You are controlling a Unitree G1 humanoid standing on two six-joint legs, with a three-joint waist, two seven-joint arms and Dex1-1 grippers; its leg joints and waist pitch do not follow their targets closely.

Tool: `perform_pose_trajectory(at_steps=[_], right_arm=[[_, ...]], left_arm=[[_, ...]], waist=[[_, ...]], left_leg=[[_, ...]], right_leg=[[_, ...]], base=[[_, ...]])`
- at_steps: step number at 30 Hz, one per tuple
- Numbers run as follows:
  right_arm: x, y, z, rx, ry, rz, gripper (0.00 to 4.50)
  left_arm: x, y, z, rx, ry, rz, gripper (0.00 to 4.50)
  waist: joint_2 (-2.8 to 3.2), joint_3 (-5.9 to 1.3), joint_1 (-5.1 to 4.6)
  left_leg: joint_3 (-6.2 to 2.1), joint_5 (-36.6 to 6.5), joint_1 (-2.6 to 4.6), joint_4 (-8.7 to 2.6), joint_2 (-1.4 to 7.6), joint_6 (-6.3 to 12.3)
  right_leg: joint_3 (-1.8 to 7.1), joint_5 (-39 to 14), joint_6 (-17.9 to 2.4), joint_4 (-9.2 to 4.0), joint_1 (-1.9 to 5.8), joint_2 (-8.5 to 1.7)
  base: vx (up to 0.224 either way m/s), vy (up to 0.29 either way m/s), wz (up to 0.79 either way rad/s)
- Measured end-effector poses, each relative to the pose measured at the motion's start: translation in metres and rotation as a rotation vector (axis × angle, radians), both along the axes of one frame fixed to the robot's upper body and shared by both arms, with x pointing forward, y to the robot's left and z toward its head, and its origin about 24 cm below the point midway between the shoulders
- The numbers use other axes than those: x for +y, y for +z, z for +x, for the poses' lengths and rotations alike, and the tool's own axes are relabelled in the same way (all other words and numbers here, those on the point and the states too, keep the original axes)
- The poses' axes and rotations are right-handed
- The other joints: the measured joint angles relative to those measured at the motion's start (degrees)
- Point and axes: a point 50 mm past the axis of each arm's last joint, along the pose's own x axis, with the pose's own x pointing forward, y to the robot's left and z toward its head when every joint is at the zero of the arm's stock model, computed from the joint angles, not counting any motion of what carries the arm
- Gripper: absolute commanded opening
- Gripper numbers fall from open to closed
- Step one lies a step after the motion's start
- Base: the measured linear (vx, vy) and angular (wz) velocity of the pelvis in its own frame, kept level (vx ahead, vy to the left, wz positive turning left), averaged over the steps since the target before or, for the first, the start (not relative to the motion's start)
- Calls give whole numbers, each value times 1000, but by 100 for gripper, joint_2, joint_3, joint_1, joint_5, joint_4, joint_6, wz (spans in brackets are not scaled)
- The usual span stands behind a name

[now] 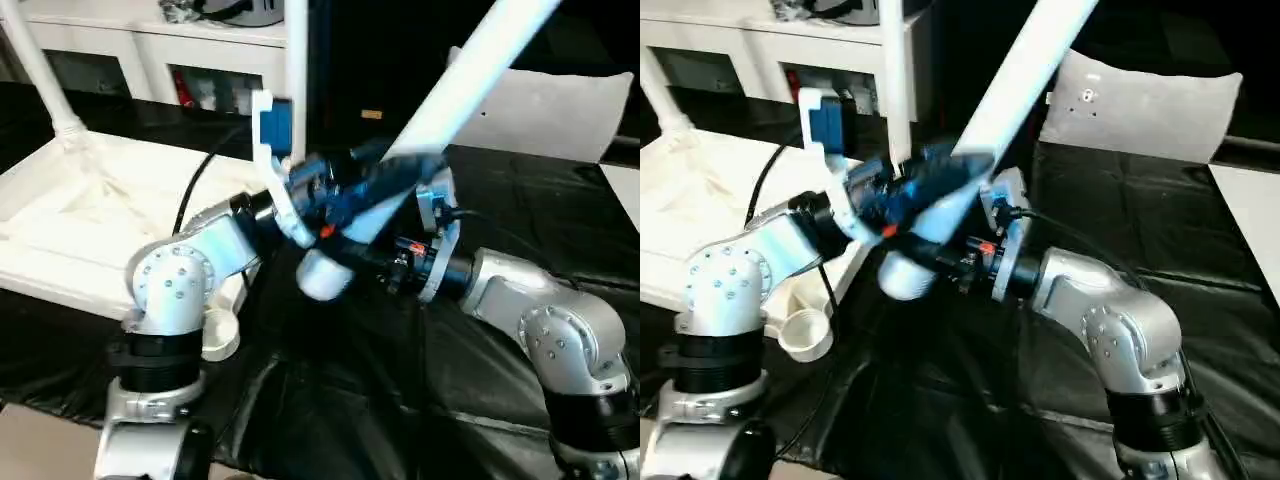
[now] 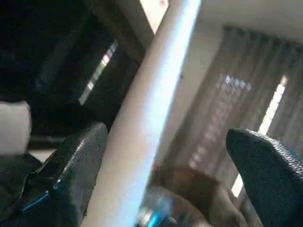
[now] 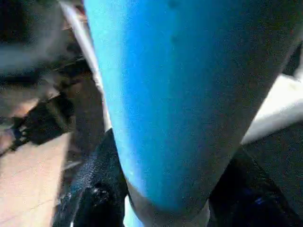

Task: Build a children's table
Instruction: Pick table leg, then move to table

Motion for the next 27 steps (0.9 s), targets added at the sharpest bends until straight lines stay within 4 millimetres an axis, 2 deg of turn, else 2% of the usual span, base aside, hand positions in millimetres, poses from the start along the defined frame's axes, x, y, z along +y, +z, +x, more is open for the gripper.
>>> perform_pose_trajectory(at_steps=[3, 7, 12, 14, 17, 21, 23, 24, 25, 26, 27], right_arm=[[-4, -4, 0, -4, -66, 2, 189], [-10, -3, -4, -50, -189, -17, 189], [-19, -21, -3, -64, -422, -220, 189], [-24, -31, -4, -37, -573, -261, 189], [-28, -43, -10, 0, -665, -283, 189], [-31, -57, -20, 40, -745, -288, 189], [-33, -59, -23, 37, -765, -280, 189], [-34, -59, -23, 36, -771, -274, 189], [-35, -58, -23, 35, -777, -267, 189], [-36, -59, -24, 38, -787, -251, 189], [-35, -59, -24, 44, -790, -243, 189]], left_arm=[[11, -1, 5, 9, 116, -1, 450], [33, -15, 14, 44, 376, 119, 450], [68, -39, 12, 49, 667, 373, 450], [80, -58, 6, 93, 828, 462, 450], [90, -82, -4, 163, 912, 552, 450], [89, -98, -14, 159, 950, 651, 450], [84, -99, -15, 141, 944, 671, 450], [81, -100, -15, 132, 945, 678, 450], [81, -100, -15, 129, 951, 681, 450], [82, -101, -15, 122, 970, 692, 450], [83, -101, -15, 115, 985, 699, 450]], waist=[[-7, 4, -31], [-6, 2, -64], [18, -3, -146], [17, -4, -156], [15, -2, -153], [14, -3, -85], [25, -7, -26], [62, -17, 15], [100, -21, 31], [137, -25, 28], [152, -26, 9]], left_leg=[[0, 1, 1, -1, 1, -2], [-1, 4, 0, -7, 3, -7], [-5, 3, -1, -13, 1, -30], [-5, -4, 3, -20, 2, -41], [-5, -4, -4, -20, 2, -42], [-3, 12, -11, -9, -32, 24], [-12, -21, -37, 73, -62, 123], [-69, -86, -89, 197, -74, 230], [-132, -112, -126, 276, -84, 269], [-158, -133, -167, 339, -131, 245], [-109, -153, -129, 353, -175, 258]], right_leg=[[0, 1, 2, 1, -2, 0], [-4, 0, 6, -2, -3, 0], [-7, 2, 8, -7, -2, 0], [-7, 1, 9, -8, 0, 0], [-8, 1, 10, -8, -6, 0], [12, -6, 24, -4, -6, -51], [39, 2, 60, 0, -2, -87], [49, 13, 106, 5, 3, -105], [59, 24, 134, 3, 13, -118], [74, 28, 160, -4, 20, -159], [109, 24, 166, -21, 1, -186]], base=[[0, 0, 0], [0, 0, 0], [0, 0, 0], [0, 0, 0], [0, 0, 0], [0, 0, 0], [-24, 72, 1], [-32, 113, -2], [-39, 162, 1], [-39, 162, 1], [-56, 206, 4]])
